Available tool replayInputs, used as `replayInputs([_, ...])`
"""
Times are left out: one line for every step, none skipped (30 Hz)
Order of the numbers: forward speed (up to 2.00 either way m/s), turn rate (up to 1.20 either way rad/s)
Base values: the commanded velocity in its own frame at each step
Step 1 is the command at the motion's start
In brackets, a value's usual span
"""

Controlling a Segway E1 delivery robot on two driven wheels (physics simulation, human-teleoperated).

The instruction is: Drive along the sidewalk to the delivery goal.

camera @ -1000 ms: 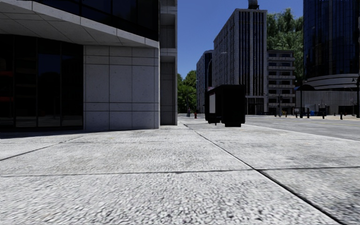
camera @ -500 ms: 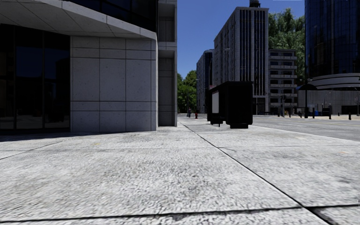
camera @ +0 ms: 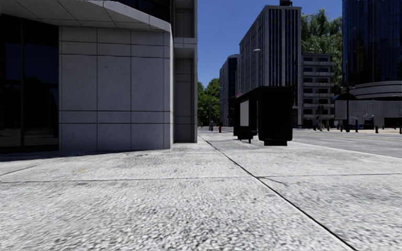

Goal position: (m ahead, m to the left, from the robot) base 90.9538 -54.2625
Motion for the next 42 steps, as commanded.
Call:
replayInputs([2.0,0.0])
replayInputs([2.0,-0.08])
replayInputs([2.0,-0.08])
replayInputs([2.0,-0.12])
replayInputs([2.0,-0.13])
replayInputs([2.0,-0.13])
replayInputs([2.0,-0.14])
replayInputs([2.0,-0.14])
replayInputs([2.0,-0.15])
replayInputs([2.0,-0.17])
replayInputs([2.0,-0.2])
replayInputs([2.0,-0.21])
replayInputs([2.0,-0.21])
replayInputs([2.0,-0.22])
replayInputs([2.0,-0.22])
replayInputs([2.0,-0.22])
replayInputs([2.0,-0.22])
replayInputs([2.0,-0.22])
replayInputs([2.0,-0.22])
replayInputs([2.0,-0.22])
replayInputs([2.0,-0.22])
replayInputs([2.0,-0.22])
replayInputs([2.0,-0.22])
replayInputs([2.0,-0.22])
replayInputs([2.0,-0.22])
replayInputs([2.0,-0.24])
replayInputs([2.0,-0.25])
replayInputs([2.0,-0.25])
replayInputs([2.0,-0.25])
replayInputs([2.0,-0.25])
replayInputs([2.0,-0.25])
replayInputs([2.0,-0.25])
replayInputs([2.0,-0.25])
replayInputs([2.0,-0.25])
replayInputs([2.0,-0.25])
replayInputs([2.0,-0.25])
replayInputs([2.0,-0.25])
replayInputs([2.0,-0.25])
replayInputs([2.0,-0.25])
replayInputs([2.0,-0.25])
replayInputs([2.0,-0.25])
replayInputs([2.0,-0.25])
